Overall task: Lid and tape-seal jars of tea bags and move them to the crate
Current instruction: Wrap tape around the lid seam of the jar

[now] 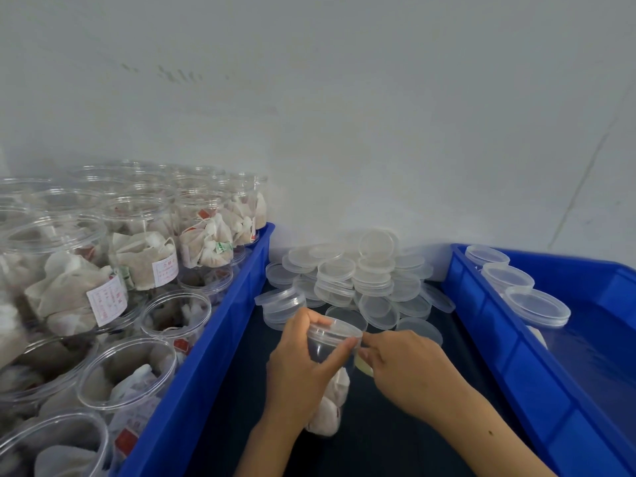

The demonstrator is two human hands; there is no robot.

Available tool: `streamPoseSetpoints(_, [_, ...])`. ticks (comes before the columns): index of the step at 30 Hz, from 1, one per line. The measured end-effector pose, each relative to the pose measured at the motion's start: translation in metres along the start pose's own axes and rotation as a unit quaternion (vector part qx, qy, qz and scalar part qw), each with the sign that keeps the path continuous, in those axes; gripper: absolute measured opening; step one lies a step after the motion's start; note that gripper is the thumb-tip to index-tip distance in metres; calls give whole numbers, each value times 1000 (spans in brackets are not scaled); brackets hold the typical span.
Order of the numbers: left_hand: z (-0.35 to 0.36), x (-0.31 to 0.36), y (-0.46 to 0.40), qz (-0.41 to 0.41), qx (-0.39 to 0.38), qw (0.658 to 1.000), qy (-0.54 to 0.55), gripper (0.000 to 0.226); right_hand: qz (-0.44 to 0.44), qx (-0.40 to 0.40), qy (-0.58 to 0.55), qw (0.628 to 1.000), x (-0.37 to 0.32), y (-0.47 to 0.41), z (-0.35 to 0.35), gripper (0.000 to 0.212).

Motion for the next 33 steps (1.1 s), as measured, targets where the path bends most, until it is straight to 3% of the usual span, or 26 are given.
streamPoseSetpoints(4, [-1,-4,-3,4,45,997,-65,56,-2,11,15,1000,-7,0,0,22])
streamPoseSetpoints(8, [-3,-5,-3,-5,30,998,-50,65,-1,-21,-18,1000,-2,1,-6,20])
streamPoseSetpoints(12, [-7,-12,-7,-43,42,998,19,63,-20,-52,-5,998,7,-2,-17,35])
streamPoseSetpoints(17, [-11,-16,-9,-54,30,996,68,58,53,-136,-151,978,18,0,-25,59])
streamPoseSetpoints(20, [-14,-18,-13,-63,25,994,83,53,84,-119,-126,981,21,2,-28,50])
streamPoseSetpoints(22, [-15,-18,-14,-70,23,994,79,52,93,-89,-37,991,20,8,-30,42])
streamPoseSetpoints(26, [-13,-18,-13,-77,19,994,70,61,89,59,141,984,13,18,-23,28])
streamPoseSetpoints(28, [-13,-18,-12,-82,29,993,74,59,112,91,160,977,15,17,-16,31])
streamPoseSetpoints(33, [-18,-16,-10,-100,10,984,146,55,103,39,86,990,15,8,5,29])
Point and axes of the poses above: each hand's wrist, its own y-axis away from the middle knuckle, its own z-axis out of the palm, x = y × z, the point moved 1 cm from there along -y, towards the middle knuckle, and after that the axes turned 7 degrees about x, right-handed, at the moved point
